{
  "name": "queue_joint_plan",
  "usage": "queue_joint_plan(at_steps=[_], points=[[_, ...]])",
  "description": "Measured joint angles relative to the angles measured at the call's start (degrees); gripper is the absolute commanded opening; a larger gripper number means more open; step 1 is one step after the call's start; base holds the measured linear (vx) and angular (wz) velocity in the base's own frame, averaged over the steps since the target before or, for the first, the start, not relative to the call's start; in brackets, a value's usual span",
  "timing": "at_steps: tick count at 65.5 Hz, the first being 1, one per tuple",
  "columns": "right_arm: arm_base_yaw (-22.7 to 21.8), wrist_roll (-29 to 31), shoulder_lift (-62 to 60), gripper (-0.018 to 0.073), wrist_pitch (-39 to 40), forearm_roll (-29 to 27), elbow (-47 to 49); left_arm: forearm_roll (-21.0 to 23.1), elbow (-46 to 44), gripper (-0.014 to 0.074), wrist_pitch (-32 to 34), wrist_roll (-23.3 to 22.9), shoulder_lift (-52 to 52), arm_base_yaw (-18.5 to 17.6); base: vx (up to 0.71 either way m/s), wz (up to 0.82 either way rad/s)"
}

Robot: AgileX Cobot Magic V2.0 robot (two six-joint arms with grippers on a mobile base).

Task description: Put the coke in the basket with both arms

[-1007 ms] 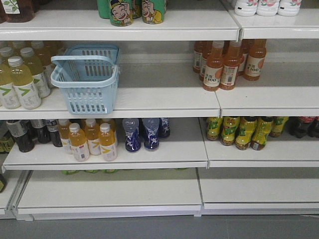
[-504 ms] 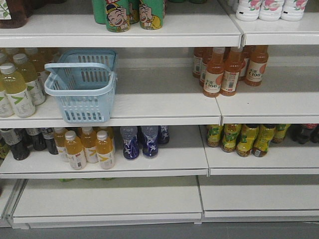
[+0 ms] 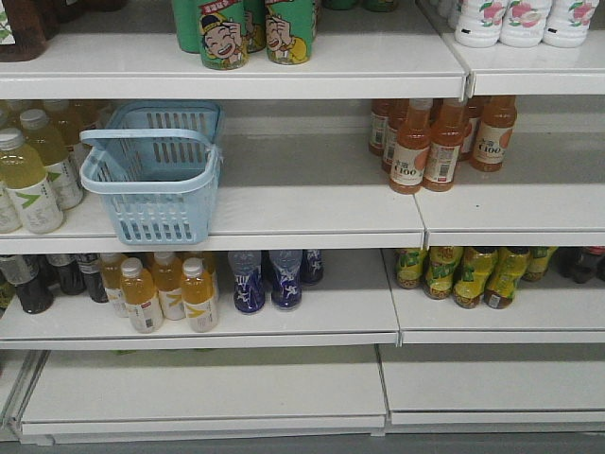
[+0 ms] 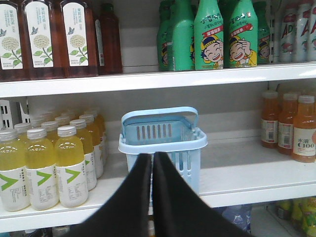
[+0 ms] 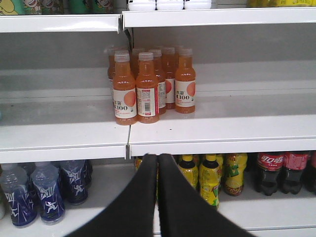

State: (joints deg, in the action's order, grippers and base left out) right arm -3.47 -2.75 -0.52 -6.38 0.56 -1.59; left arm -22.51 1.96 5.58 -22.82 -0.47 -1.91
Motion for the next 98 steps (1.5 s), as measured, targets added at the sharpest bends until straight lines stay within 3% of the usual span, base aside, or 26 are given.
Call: queue_joint_plan(at_steps=[98], points=[[0.0,0.0,0.0,-0.0004,0.0,0.0,0.0,0.0,0.0,-0.0006,0.23,0.0,0.0,0.0,0.02,0.0]])
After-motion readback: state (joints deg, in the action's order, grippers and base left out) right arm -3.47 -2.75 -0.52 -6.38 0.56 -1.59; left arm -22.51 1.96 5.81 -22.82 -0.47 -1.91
